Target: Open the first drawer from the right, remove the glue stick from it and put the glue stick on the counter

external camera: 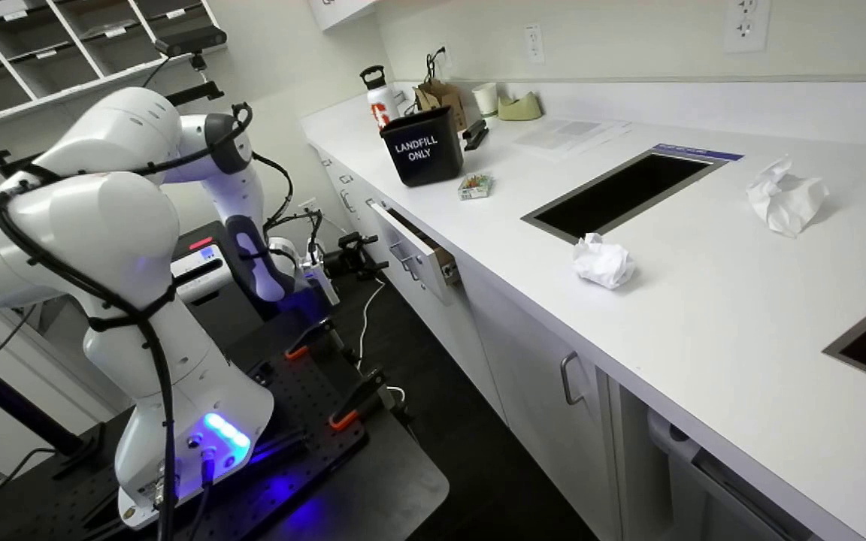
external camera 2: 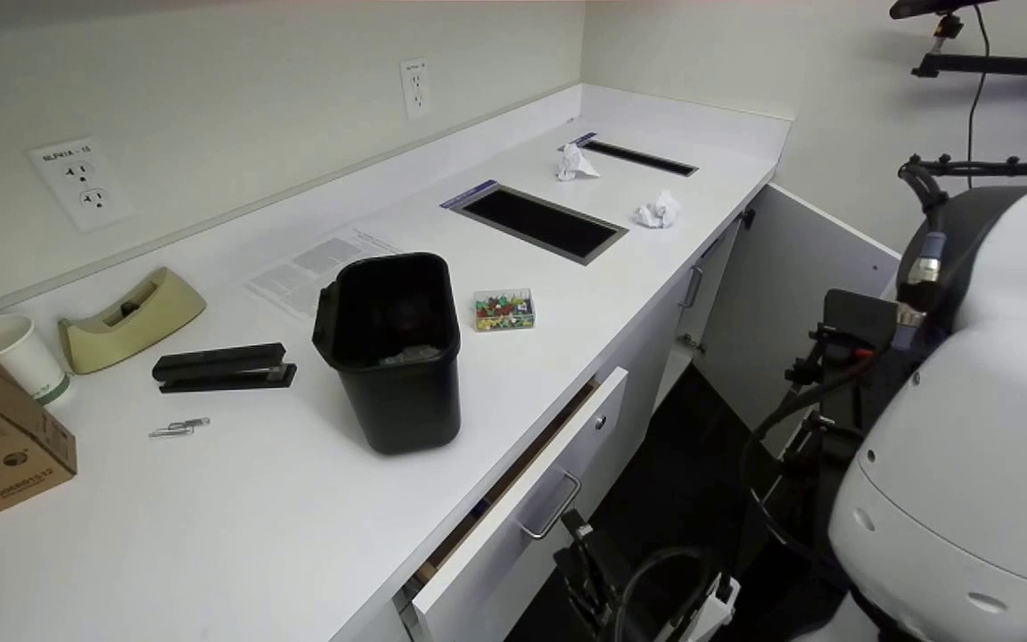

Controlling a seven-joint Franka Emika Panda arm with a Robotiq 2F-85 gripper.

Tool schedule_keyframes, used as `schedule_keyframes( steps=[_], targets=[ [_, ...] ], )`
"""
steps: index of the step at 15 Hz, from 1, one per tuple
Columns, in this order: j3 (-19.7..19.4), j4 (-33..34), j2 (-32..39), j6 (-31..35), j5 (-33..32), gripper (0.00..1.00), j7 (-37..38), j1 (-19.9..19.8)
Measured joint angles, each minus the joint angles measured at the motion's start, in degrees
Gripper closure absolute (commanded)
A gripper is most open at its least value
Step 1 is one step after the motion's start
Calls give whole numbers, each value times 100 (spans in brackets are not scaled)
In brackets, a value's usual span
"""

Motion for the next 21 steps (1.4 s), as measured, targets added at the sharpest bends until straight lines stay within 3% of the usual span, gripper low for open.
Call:
schedule_keyframes(
  steps=[12,13,15,21],
  targets=[
    [-247,758,698,0,-530,2,-346,-64],
    [-258,791,709,0,-563,26,-346,-67],
    [-267,832,713,-1,-601,29,-346,-90],
    [-262,837,733,-3,-611,74,-342,-100]
  ],
)
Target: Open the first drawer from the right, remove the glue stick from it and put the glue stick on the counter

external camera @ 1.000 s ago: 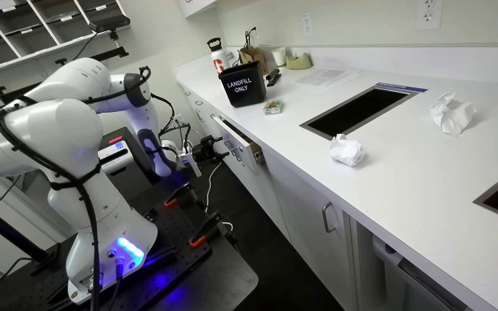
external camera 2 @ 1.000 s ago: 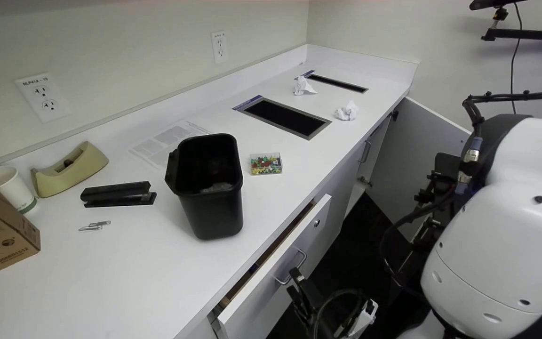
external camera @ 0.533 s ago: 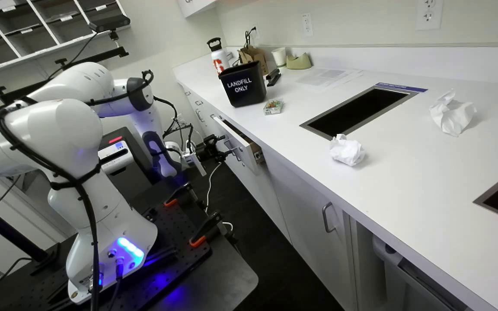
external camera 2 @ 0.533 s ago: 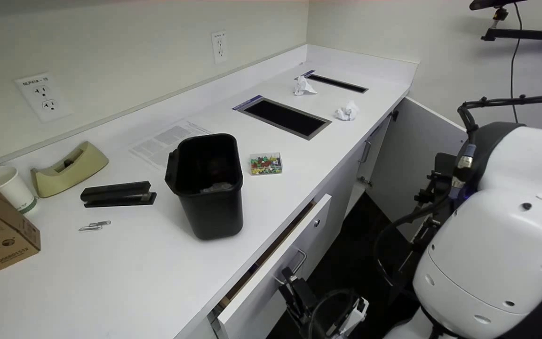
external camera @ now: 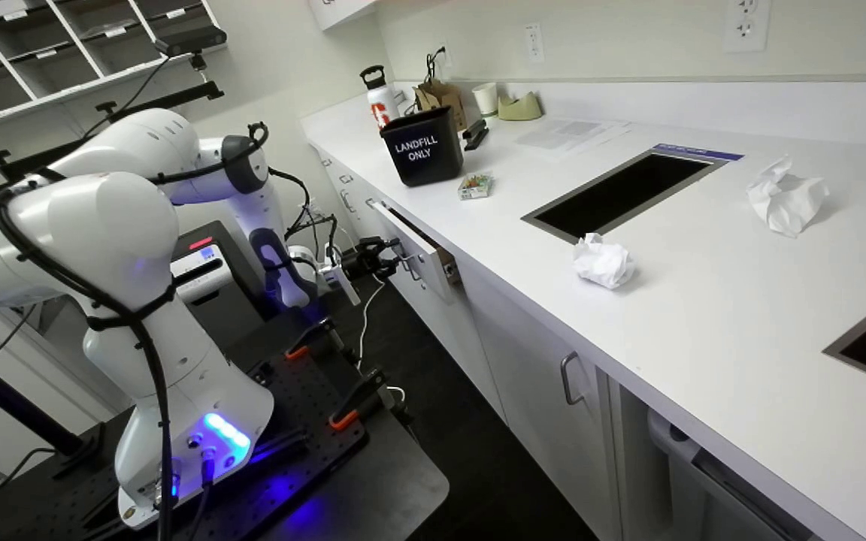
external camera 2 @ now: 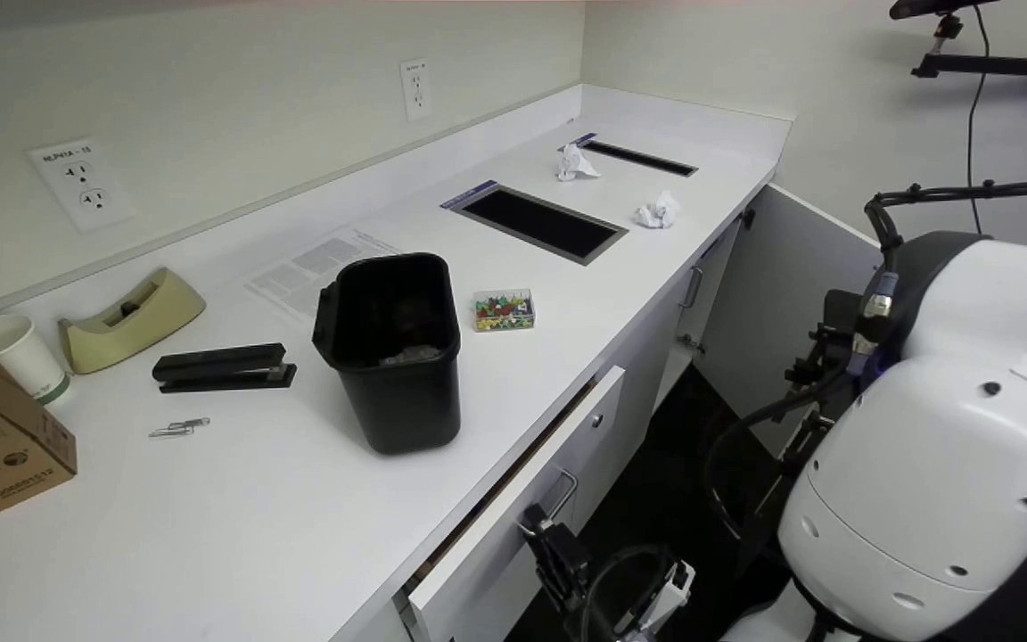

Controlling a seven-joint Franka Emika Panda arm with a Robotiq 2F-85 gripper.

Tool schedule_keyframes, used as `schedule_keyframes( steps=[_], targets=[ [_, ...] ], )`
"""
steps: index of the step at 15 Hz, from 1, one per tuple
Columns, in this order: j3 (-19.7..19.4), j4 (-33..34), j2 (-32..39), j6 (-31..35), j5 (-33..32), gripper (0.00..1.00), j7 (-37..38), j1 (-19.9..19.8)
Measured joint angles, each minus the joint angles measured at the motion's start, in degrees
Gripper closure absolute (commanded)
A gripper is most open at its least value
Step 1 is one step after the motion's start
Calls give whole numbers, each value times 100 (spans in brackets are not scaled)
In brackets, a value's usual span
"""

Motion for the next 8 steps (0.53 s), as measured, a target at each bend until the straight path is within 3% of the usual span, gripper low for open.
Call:
schedule_keyframes(
  steps=[3,8],
  targets=[
    [0,0,0,-7,-1,98,6,-5],
    [45,8,-7,-244,-8,98,5,-2]
  ],
)
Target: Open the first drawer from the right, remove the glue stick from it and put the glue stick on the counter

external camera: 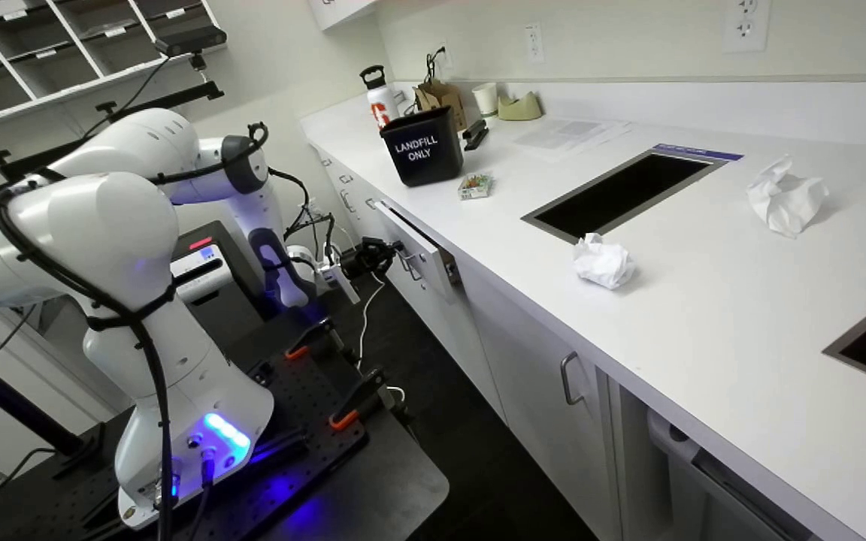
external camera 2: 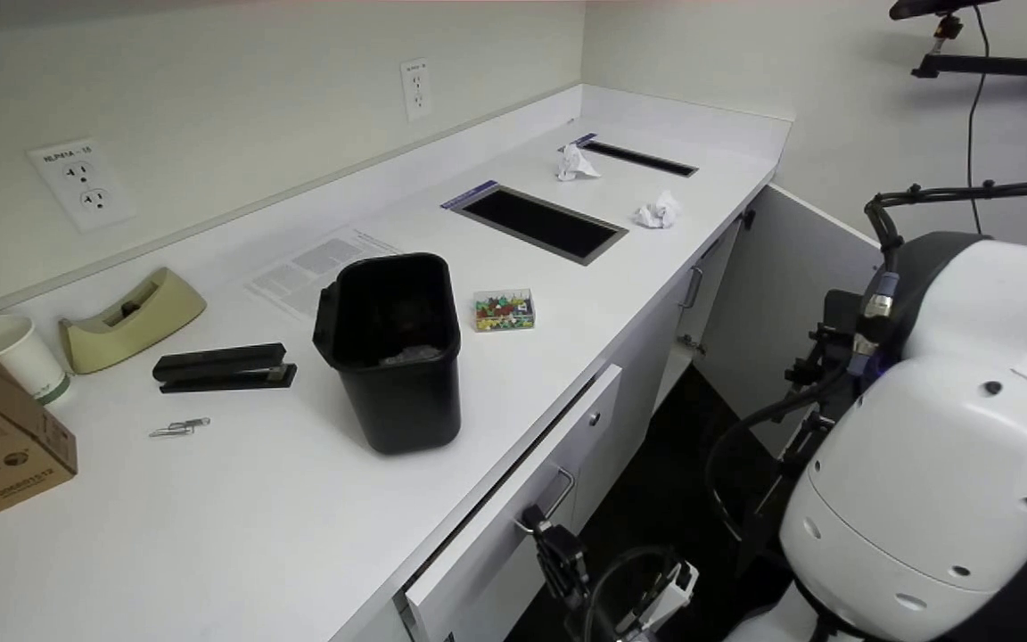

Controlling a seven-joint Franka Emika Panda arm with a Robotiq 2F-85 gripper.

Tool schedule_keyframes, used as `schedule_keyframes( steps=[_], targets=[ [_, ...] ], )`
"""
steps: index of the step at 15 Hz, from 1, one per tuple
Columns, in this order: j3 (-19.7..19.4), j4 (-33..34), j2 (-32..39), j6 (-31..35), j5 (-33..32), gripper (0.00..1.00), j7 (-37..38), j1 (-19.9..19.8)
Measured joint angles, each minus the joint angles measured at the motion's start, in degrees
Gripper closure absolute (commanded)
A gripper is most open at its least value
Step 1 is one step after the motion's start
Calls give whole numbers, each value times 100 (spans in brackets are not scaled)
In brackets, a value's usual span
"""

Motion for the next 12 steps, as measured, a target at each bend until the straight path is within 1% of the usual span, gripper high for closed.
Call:
schedule_keyframes(
  steps=[2,6,9,12],
  targets=[
    [98,-20,1,-102,26,98,11,5],
    [483,-119,10,-568,268,98,137,134],
    [783,-201,29,-974,626,98,326,417],
    [963,-213,56,-1250,1030,98,501,778]
  ],
)
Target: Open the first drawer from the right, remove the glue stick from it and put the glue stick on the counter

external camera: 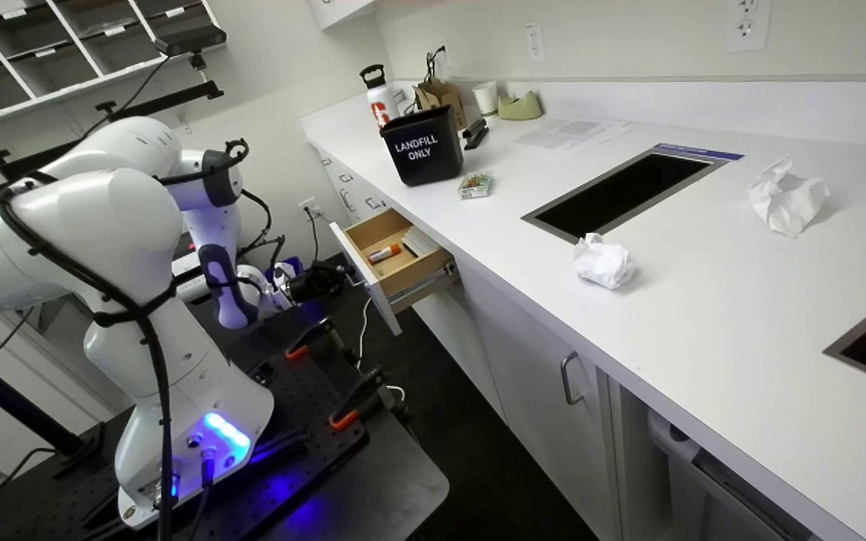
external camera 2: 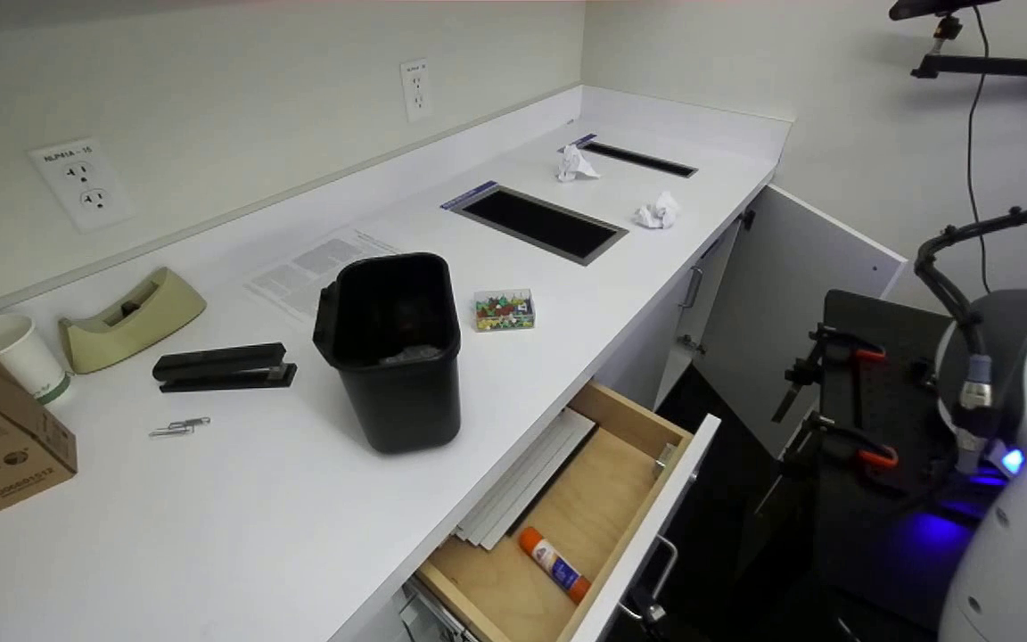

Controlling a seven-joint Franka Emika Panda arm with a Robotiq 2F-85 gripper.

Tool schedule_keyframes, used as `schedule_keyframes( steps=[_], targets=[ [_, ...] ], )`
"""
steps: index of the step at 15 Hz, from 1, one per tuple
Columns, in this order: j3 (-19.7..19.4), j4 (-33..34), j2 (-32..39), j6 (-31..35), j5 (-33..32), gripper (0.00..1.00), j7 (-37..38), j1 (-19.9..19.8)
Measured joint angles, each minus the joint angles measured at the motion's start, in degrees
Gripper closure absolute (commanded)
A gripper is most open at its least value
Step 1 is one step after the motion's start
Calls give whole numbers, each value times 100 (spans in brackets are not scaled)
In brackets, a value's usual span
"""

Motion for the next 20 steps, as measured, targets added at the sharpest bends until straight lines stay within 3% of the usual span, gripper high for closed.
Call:
schedule_keyframes(
  steps=[9,10,12,16,20],
  targets=[
    [82,31,-40,-150,785,98,153,711],
    [95,31,-56,-140,836,65,153,730],
    [131,9,-113,-94,930,58,147,736],
    [200,-290,-531,126,1146,27,156,693],
    [369,-1048,-1353,834,1387,0,156,404]
  ],
)
